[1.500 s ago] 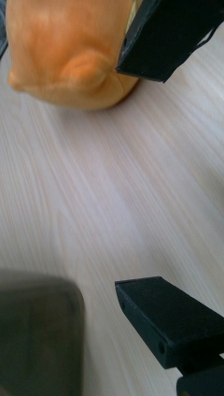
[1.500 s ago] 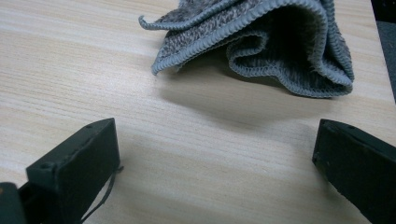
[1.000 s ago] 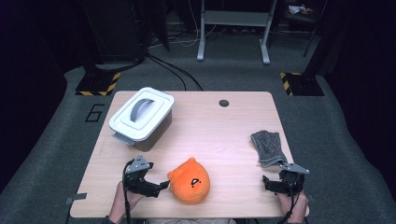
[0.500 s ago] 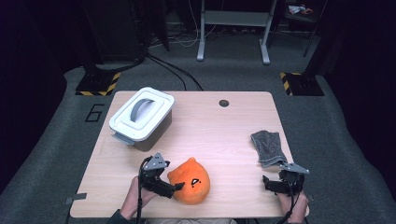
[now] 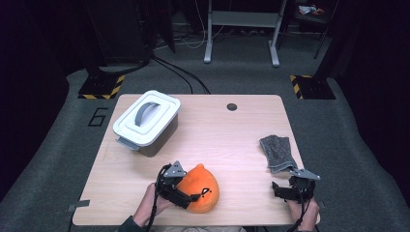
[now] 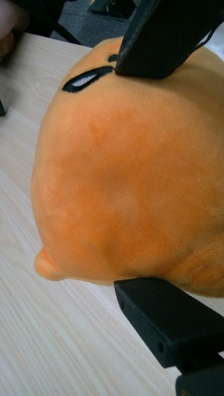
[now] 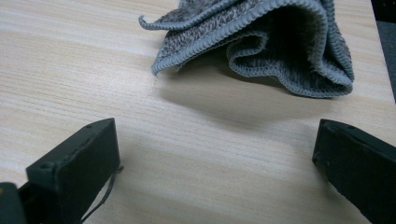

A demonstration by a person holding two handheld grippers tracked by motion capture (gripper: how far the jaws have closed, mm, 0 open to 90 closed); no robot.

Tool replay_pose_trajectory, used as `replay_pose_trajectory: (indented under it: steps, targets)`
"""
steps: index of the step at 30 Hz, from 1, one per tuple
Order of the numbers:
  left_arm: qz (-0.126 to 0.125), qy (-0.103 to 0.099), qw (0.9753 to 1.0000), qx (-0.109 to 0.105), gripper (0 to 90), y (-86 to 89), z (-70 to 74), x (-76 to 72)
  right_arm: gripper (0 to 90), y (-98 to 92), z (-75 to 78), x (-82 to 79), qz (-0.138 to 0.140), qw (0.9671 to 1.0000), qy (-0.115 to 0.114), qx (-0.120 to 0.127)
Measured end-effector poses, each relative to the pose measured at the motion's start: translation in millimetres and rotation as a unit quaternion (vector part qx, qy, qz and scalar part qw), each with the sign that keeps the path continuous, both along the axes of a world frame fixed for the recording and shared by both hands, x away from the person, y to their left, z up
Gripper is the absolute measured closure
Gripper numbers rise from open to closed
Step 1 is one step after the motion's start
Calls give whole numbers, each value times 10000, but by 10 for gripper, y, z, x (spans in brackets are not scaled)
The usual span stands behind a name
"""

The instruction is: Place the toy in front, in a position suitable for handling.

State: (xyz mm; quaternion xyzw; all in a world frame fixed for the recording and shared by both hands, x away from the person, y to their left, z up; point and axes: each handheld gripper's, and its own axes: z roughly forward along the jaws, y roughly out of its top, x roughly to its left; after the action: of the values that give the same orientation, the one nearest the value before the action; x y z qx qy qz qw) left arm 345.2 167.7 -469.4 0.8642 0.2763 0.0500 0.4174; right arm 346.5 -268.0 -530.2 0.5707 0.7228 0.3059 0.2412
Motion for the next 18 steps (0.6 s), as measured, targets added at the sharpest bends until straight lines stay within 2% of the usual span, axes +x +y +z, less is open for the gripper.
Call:
replay_pose_trajectory:
  steps: [6, 11, 18]
  targets:
    - [66, -15, 9998, 190, 70, -42, -37, -23, 0, 0, 0, 0, 1, 10000, 0, 0]
    - [104, -56, 9996, 256, 153, -48, -50, -42, 0, 0, 0, 0, 1, 10000, -1, 1]
    - [108, -100, 9995, 279, 343, -54, -45, -75, 0, 0, 0, 0, 2, 10000, -2, 1]
